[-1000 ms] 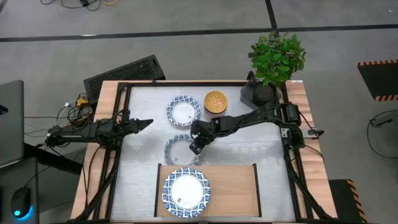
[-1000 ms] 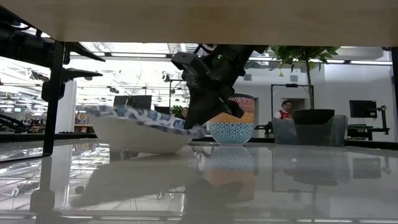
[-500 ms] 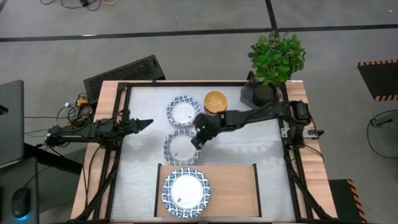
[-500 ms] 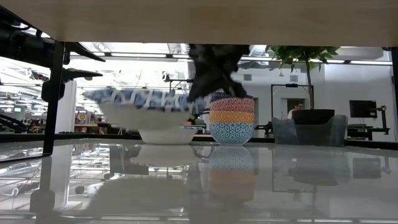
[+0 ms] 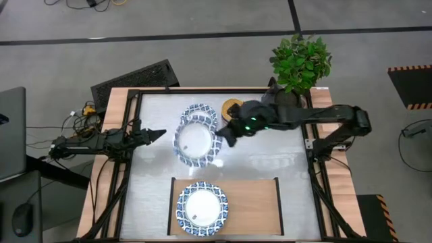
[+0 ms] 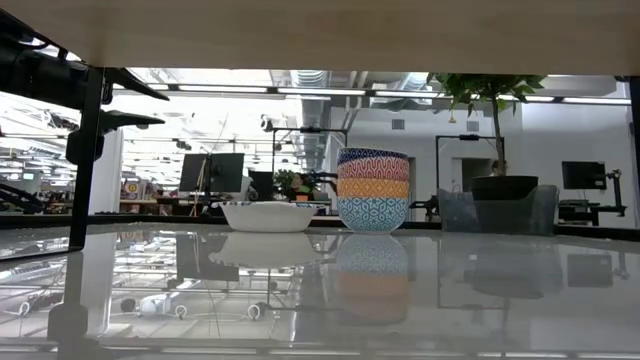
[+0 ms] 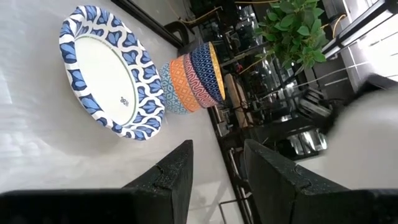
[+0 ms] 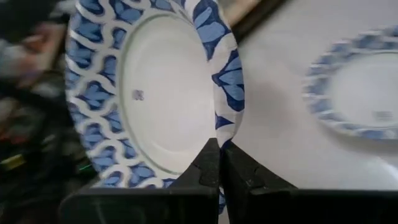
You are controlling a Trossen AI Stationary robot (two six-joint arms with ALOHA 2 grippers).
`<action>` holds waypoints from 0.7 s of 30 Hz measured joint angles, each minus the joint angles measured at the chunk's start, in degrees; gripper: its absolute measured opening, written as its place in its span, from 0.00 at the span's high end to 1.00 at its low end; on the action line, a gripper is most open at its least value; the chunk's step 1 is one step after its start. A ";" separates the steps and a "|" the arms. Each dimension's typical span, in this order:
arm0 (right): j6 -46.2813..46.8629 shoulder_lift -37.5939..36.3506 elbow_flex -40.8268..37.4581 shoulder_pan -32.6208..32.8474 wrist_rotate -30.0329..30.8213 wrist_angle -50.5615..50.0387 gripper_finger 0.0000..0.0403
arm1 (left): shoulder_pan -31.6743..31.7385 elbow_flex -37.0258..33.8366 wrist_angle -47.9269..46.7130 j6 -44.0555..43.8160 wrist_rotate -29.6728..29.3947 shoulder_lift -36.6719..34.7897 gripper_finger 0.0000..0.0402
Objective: Place and stack plates onto a shelf
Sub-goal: Stack the bottom white plate on top of the white plates on the shelf
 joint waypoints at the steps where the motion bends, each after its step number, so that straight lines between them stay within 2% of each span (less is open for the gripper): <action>1: 0.42 -1.07 0.00 1.04 -0.76 0.29 0.94 | 0.00 0.00 0.00 0.00 0.02 0.00 0.68; 9: 3.19 -5.35 0.01 12.63 -2.31 2.53 0.94 | -0.02 0.00 0.00 -0.18 0.04 0.00 0.68; 15: 6.11 -1.70 0.00 19.16 -2.36 2.47 0.94 | -0.02 0.00 0.04 -0.22 0.04 0.00 0.68; 21: 9.36 2.95 -0.04 20.51 -2.40 2.23 0.94 | -0.01 0.00 0.02 -0.42 0.04 0.01 0.68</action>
